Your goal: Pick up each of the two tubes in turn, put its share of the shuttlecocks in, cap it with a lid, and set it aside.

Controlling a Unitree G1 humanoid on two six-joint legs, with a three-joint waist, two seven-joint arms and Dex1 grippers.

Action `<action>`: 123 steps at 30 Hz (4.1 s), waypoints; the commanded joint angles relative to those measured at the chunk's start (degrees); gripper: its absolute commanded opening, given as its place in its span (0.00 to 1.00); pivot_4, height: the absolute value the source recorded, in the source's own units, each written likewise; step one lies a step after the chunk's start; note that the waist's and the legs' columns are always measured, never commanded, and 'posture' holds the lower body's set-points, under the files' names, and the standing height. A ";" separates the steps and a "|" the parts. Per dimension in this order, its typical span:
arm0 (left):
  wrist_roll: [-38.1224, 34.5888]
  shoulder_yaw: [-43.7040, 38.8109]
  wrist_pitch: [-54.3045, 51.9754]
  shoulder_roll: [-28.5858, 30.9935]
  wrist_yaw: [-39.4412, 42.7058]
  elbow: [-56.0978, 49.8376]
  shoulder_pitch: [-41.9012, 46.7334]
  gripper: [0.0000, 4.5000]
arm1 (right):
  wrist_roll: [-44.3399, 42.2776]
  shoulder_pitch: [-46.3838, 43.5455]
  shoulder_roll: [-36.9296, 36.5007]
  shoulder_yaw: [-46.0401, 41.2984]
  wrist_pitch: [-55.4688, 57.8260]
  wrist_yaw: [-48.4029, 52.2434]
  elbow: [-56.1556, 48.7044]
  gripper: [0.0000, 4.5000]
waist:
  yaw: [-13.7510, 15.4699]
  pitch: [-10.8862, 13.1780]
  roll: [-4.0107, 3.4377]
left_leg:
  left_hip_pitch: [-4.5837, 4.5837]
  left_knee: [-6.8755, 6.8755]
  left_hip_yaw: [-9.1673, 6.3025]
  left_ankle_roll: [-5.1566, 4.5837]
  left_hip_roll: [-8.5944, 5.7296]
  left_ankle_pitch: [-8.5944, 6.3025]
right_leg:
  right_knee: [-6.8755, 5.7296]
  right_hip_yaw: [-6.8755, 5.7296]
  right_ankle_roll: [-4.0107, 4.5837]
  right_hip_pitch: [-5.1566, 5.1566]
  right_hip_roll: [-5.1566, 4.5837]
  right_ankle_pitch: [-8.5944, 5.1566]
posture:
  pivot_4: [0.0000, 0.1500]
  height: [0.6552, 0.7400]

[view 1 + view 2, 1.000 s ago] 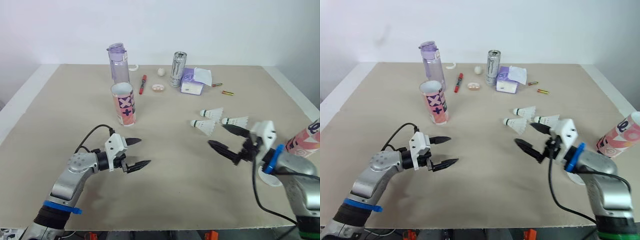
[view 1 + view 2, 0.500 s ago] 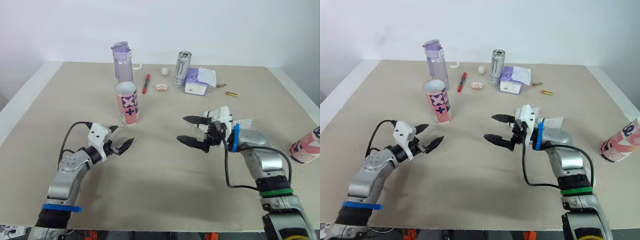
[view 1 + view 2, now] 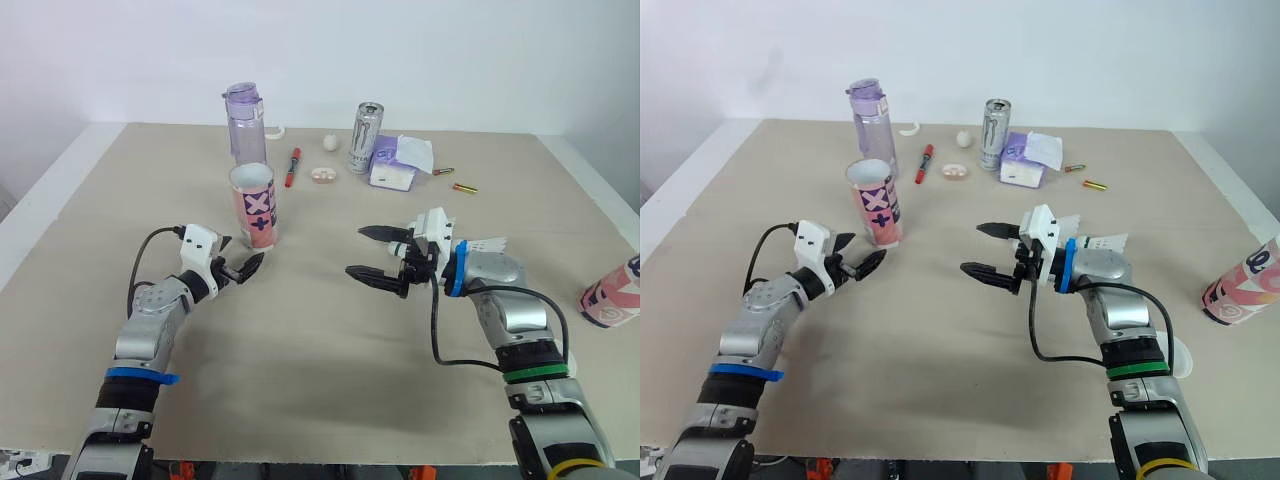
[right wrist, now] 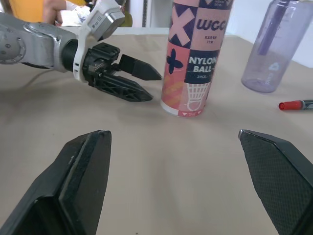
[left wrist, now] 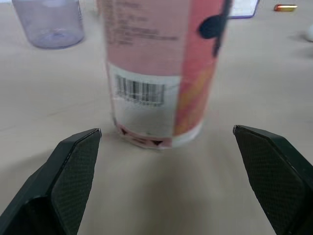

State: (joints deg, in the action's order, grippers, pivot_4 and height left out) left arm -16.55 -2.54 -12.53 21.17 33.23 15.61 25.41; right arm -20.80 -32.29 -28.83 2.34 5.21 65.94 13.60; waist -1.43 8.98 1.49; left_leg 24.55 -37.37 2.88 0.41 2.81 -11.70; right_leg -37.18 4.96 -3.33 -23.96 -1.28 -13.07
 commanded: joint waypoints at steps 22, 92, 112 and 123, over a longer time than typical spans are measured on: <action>6.18 0.94 10.93 -0.39 7.52 24.31 16.48 1.00 | -0.55 1.91 -1.13 -2.62 1.95 -6.02 -7.24 0.99 | 0.11 0.00 0.01 | 0.12 -0.01 -0.05 0.00 -0.04 0.00 | 0.00 -0.03 -0.03 -0.06 0.00 -0.01 | 1.00 1.00; 9.46 17.71 5.02 11.67 36.27 -14.08 4.41 0.66 | -5.25 23.03 -8.05 -3.17 7.07 -6.58 -35.49 1.00 | 0.17 0.00 0.01 | 0.12 -0.20 -0.16 0.00 0.00 0.16 | -0.12 -0.12 -0.03 -0.08 0.00 -0.17 | 1.00 1.00; 12.28 26.80 -4.81 13.61 45.58 -15.93 15.11 0.66 | -7.96 28.79 -8.04 -6.85 7.22 -8.45 -36.34 1.00 | 0.20 -0.01 0.02 | 0.15 -0.19 -0.18 -0.01 -0.04 0.13 | -0.12 -0.08 -0.13 -0.04 0.00 -0.34 | 1.00 1.00; 15.52 30.03 -6.81 13.20 46.34 -14.08 18.64 0.66 | -12.80 28.90 -5.71 -17.18 15.79 -22.49 -32.58 1.00 | 0.22 -0.01 0.03 | 0.13 -0.25 -0.21 -0.01 -0.08 0.13 | -0.12 -0.04 -0.15 0.03 -0.02 -0.31 | 1.00 1.00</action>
State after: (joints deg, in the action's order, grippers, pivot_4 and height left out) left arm -2.16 26.58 -18.87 34.41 79.29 1.34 43.37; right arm -32.35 -2.38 -34.82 -12.44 19.99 45.60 -18.86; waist -1.21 8.97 1.52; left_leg 24.67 -37.62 2.68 0.40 2.73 -11.57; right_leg -37.30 4.94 -3.48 -23.93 -1.30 -13.38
